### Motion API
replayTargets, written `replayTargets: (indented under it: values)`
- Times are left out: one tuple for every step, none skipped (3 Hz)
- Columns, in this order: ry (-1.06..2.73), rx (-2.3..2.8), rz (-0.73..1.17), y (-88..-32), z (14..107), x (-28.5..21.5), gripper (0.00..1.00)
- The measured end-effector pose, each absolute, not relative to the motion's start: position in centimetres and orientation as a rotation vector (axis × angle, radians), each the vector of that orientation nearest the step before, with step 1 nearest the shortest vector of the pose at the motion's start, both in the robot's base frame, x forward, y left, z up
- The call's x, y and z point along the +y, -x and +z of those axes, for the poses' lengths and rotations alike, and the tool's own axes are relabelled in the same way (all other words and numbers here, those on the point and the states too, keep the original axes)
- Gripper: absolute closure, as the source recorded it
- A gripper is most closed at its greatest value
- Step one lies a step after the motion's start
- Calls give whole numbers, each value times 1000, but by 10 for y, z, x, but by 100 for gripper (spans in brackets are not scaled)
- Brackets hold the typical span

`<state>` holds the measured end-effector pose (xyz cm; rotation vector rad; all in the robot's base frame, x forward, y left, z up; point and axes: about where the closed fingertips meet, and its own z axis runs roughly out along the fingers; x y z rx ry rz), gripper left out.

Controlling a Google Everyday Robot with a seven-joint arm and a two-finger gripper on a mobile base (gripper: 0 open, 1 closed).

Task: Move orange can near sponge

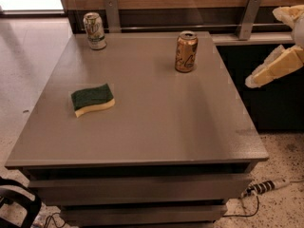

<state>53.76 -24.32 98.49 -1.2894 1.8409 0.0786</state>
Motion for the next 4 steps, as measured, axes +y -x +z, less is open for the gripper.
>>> replayTargets:
  values:
    - [1179,1764,174,-574,975,-239,0]
    - [1110,1773,285,-597,962,-235,0]
    - [1055,1811,389,-608,953,-233,0]
    - [1055,1811,389,-608,952,-233,0]
